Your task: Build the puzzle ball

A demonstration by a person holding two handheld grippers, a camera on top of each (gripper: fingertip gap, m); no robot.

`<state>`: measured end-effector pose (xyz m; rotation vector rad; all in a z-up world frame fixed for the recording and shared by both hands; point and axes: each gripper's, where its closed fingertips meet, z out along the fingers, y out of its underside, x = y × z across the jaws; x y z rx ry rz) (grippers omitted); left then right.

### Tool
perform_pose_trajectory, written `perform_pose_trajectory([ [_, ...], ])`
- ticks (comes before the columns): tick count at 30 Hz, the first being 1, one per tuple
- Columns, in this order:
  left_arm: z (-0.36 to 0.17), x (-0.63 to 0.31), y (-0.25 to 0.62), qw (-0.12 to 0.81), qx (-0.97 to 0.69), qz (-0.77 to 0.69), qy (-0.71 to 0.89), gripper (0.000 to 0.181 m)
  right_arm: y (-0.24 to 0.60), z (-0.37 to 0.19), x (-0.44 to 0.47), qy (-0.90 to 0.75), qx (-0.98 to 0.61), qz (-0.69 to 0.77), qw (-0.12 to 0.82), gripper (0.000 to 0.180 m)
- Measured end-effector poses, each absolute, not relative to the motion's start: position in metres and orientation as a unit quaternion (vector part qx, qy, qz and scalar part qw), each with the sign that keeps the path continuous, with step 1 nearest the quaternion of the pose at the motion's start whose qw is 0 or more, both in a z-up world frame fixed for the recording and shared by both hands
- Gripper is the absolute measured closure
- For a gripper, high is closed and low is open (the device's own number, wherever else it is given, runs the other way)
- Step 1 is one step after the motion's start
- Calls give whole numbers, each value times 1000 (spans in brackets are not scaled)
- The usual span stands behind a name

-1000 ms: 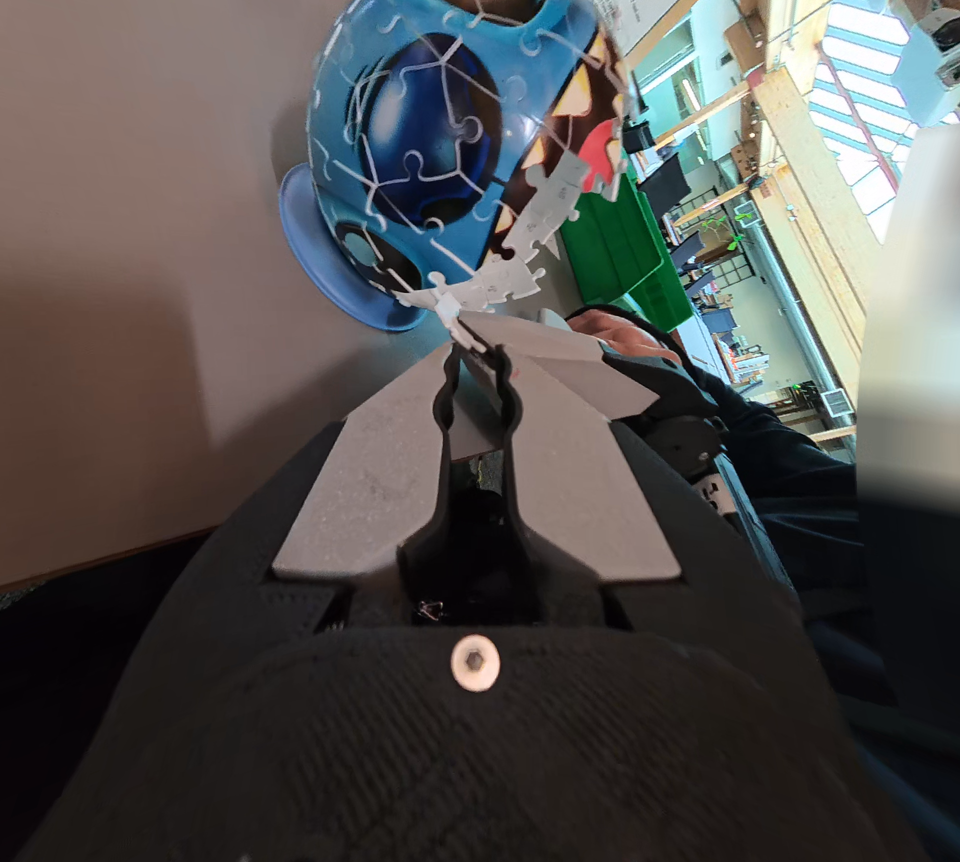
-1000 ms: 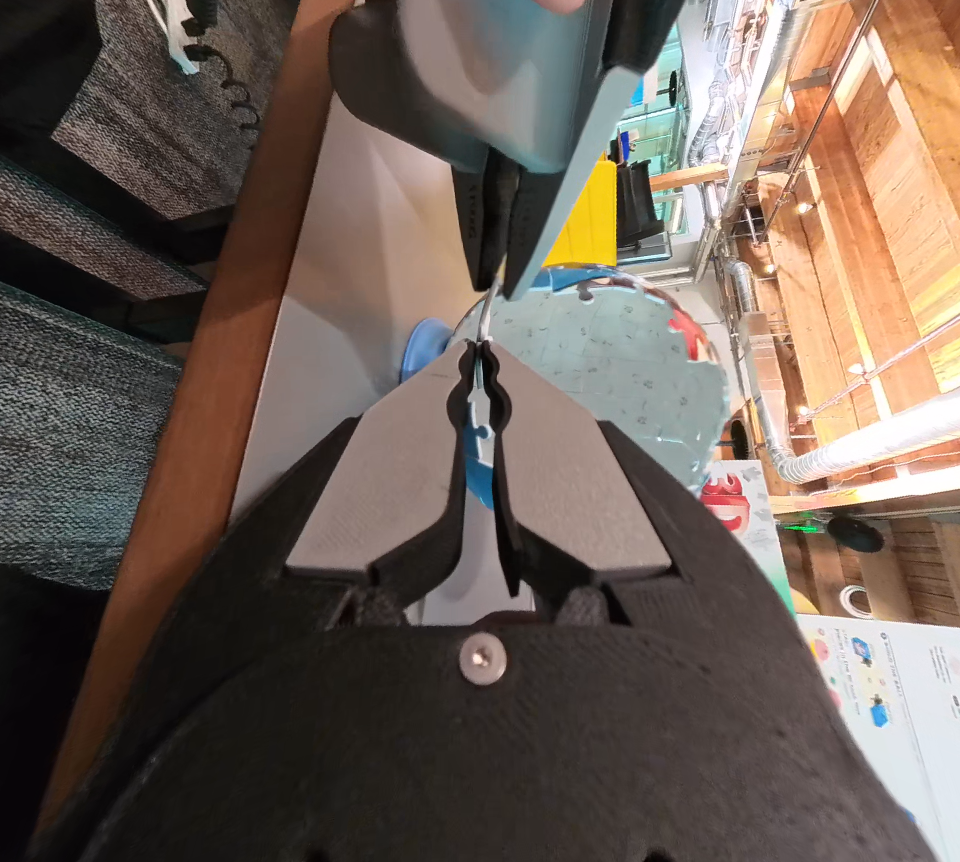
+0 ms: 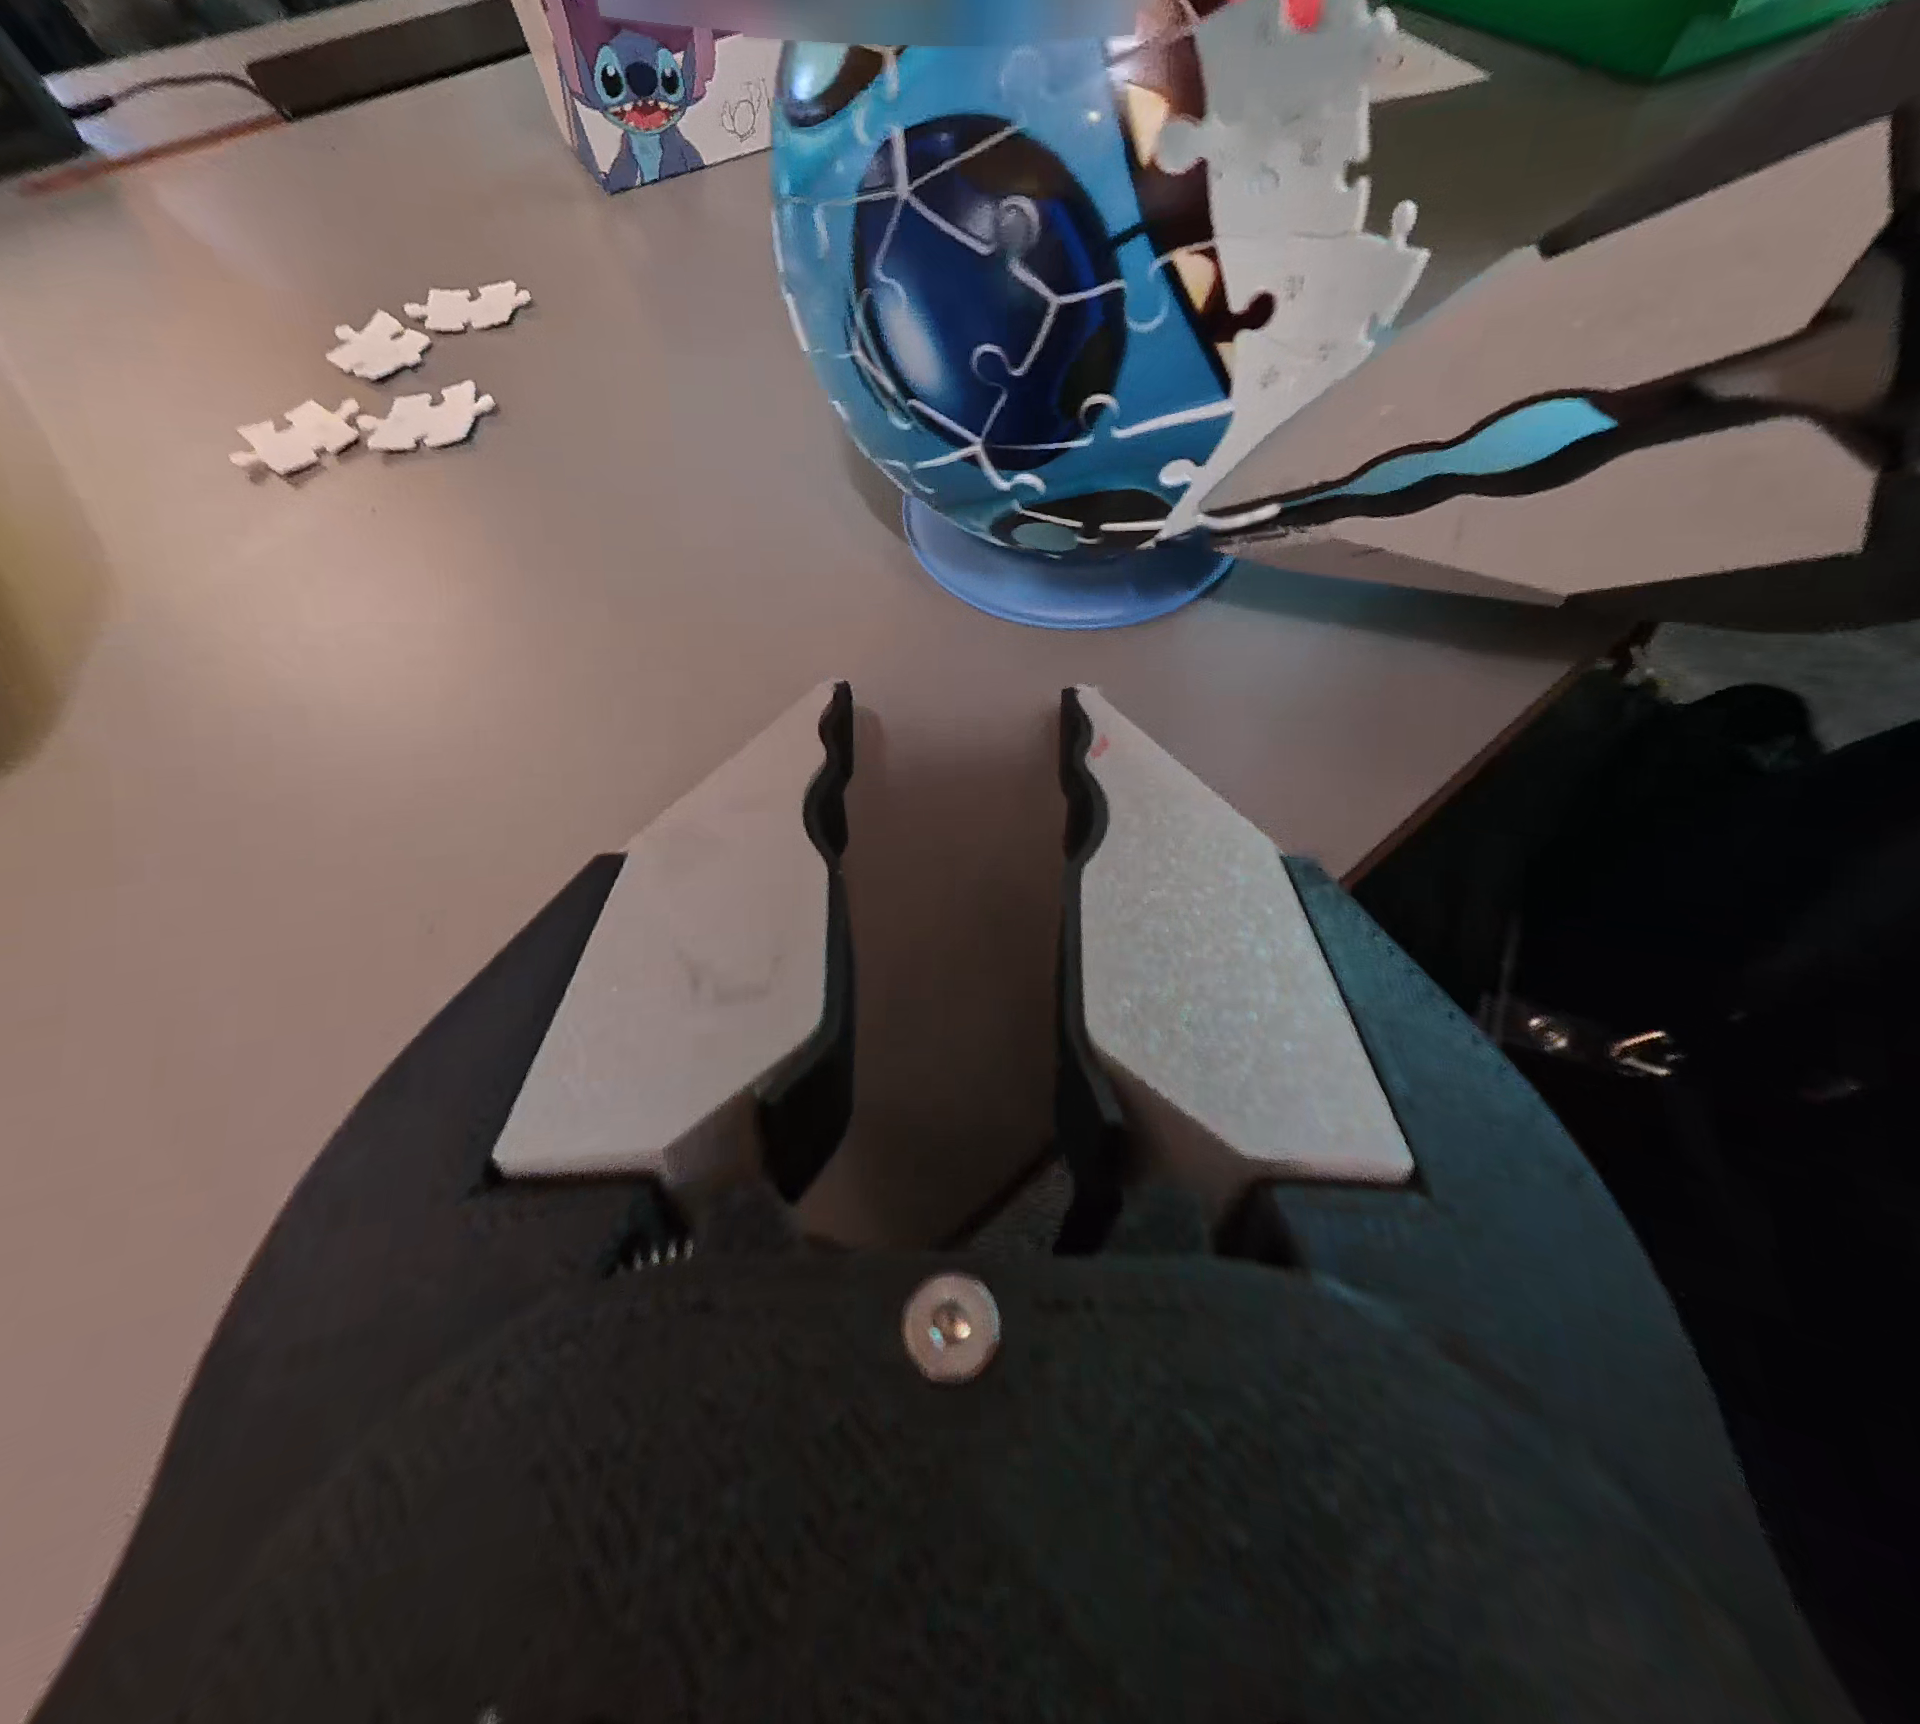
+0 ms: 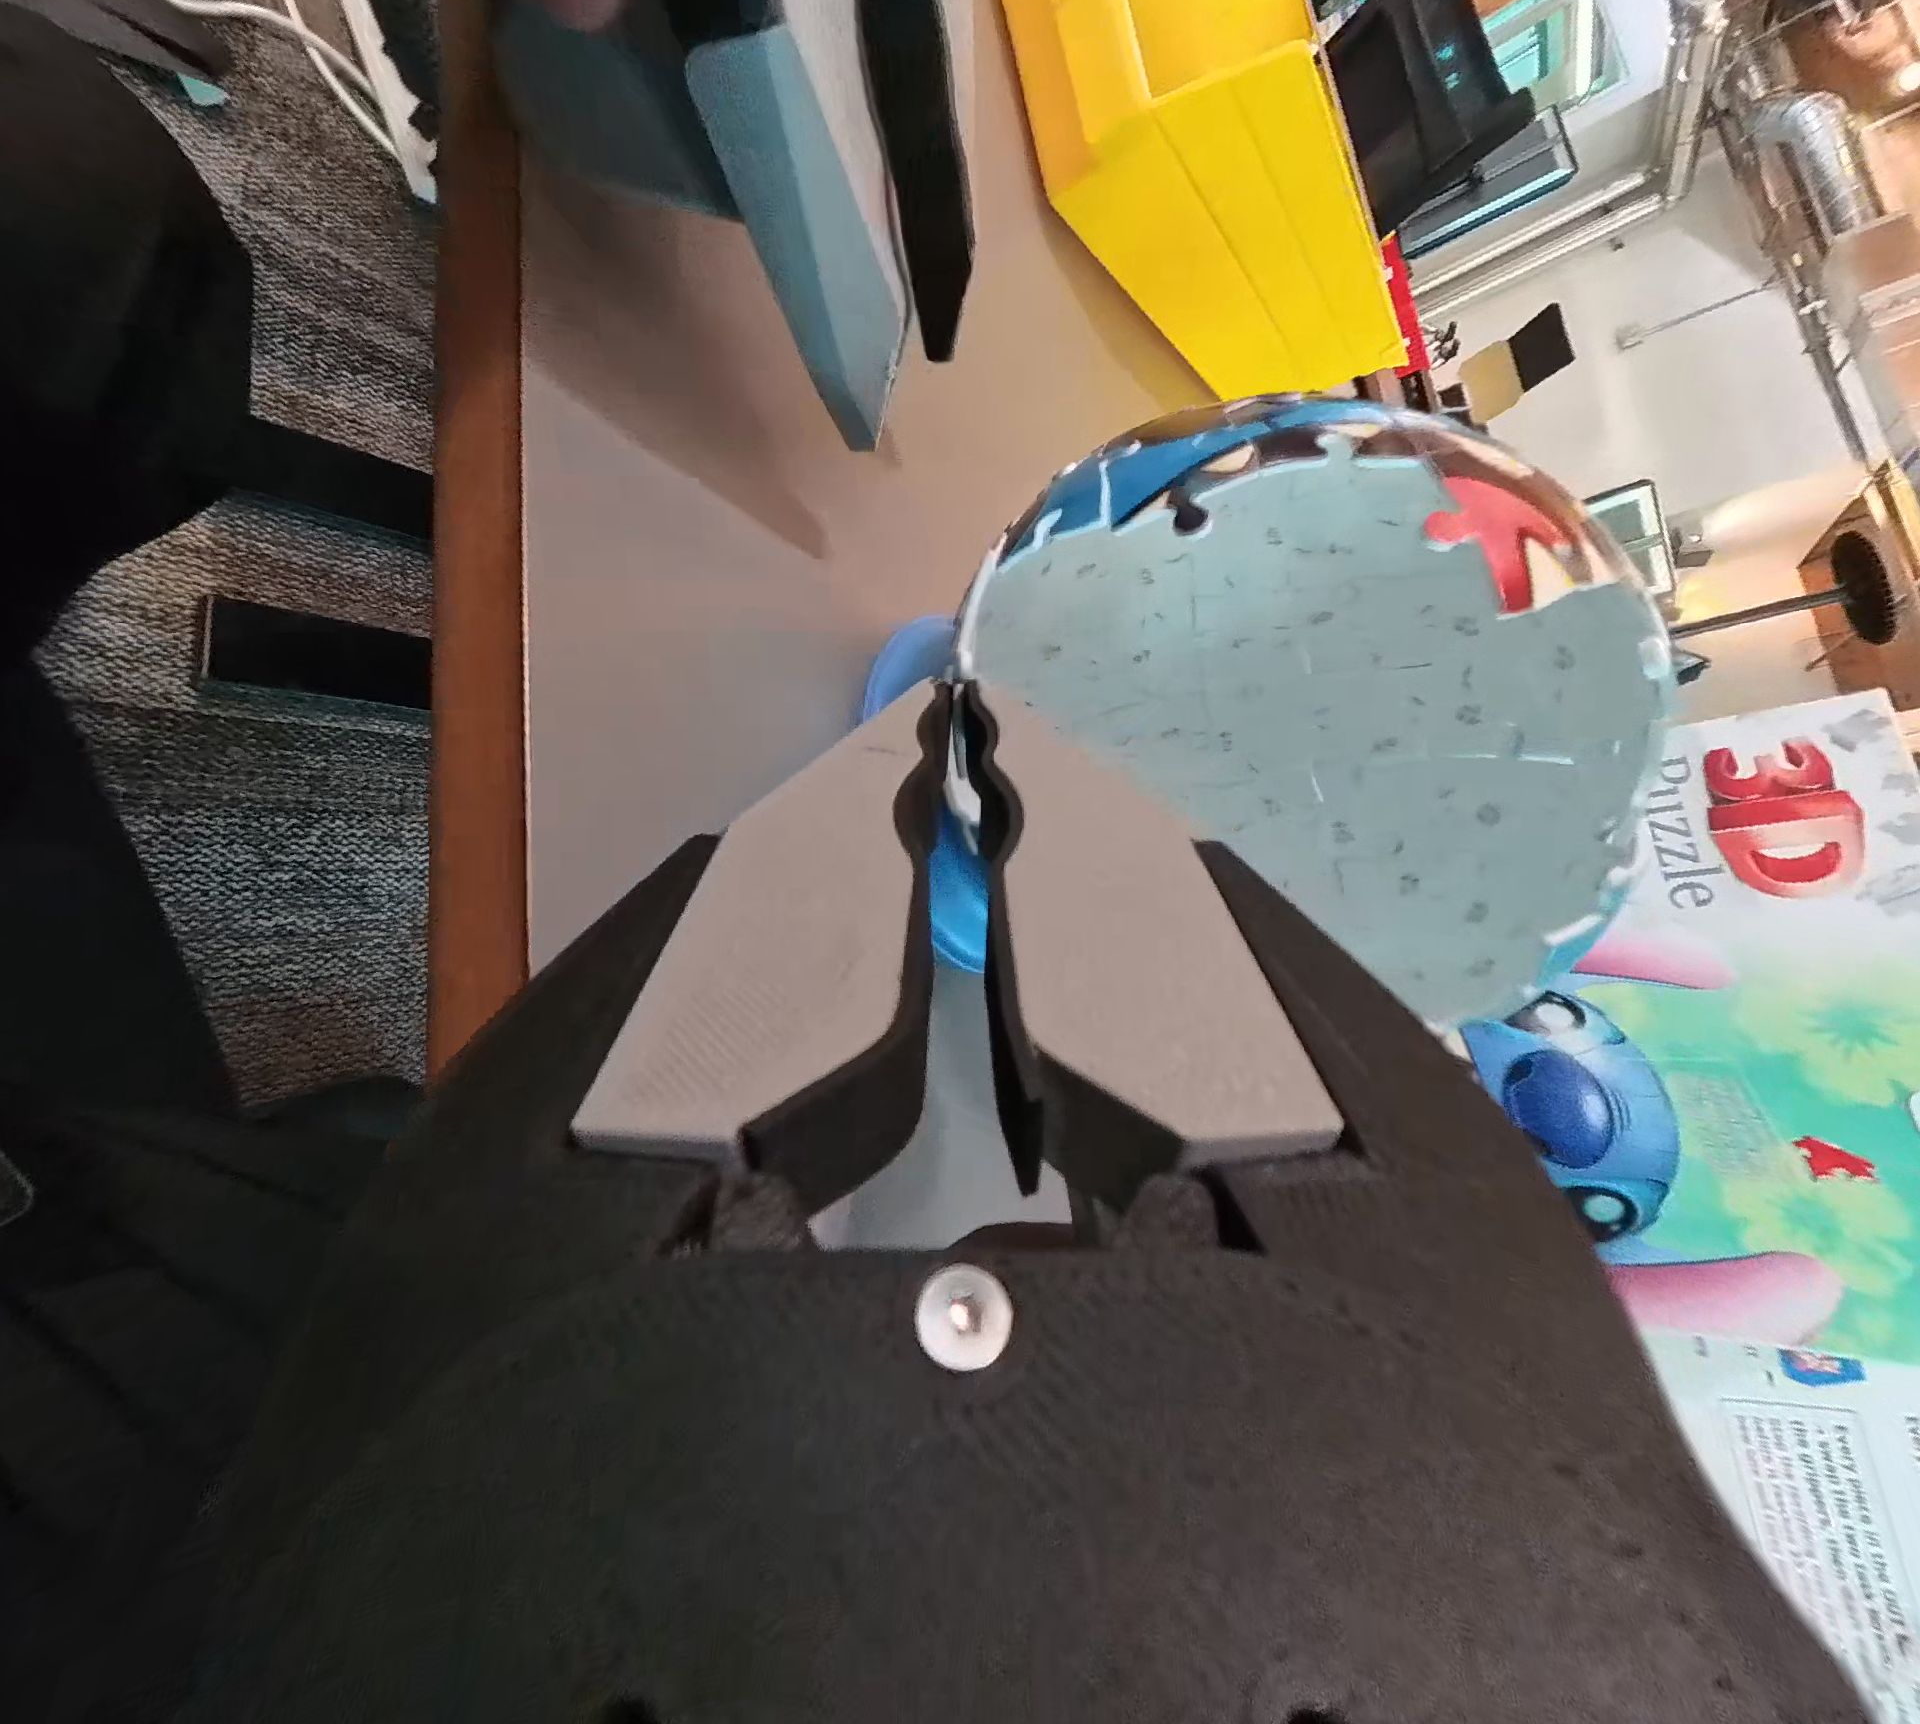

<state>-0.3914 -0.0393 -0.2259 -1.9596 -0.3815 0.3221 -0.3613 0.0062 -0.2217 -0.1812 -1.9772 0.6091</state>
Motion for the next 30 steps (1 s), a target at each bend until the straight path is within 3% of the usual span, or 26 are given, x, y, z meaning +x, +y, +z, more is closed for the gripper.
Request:
perform_pose_trajectory([
  [30,-230,-390,-26,511,-837,164,-106,143,6,-221,-365,-819,-143,300,467,180],
])
